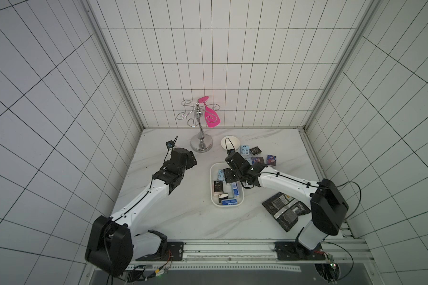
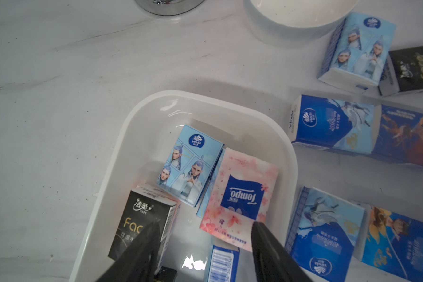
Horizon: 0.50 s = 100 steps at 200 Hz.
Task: Take the pocket tissues out of the storage box
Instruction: Pick up the pocket tissues from the storage box.
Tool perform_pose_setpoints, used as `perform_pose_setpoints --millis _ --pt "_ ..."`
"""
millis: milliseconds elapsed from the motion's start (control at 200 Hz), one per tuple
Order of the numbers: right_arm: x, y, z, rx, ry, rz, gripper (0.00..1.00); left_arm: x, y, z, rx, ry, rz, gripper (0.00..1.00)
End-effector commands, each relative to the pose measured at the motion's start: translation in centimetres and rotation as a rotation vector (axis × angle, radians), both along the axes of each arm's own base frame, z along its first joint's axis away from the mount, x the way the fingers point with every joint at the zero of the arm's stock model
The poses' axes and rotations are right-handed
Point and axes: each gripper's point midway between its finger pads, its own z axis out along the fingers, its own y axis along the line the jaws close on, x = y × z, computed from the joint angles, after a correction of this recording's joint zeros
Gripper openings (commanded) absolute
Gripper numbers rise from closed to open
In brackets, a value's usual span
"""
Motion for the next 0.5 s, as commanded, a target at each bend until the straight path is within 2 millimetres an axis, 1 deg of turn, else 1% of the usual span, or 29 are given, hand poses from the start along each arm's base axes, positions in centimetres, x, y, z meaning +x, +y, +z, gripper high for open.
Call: perform_pose_setpoints --millis 0,160,495 --pt "0.9 -0.9 -2.1 -0.029 -0.005 -0.088 0.65 0.0 -0.3 1.7 -0.015 -0.033 -0.01 0.98" --pt "1.3 -1.0 -3.6 -0.042 0.015 -0.117 0.65 -0.1 -0.3 1.7 -0.01 -0.032 -0.01 0.98" --pt "1.6 -2.4 -4.8 -0.087 0.004 -0.166 0.65 0.0 -0.8 1.6 -0.013 -0.028 -0.023 0.98"
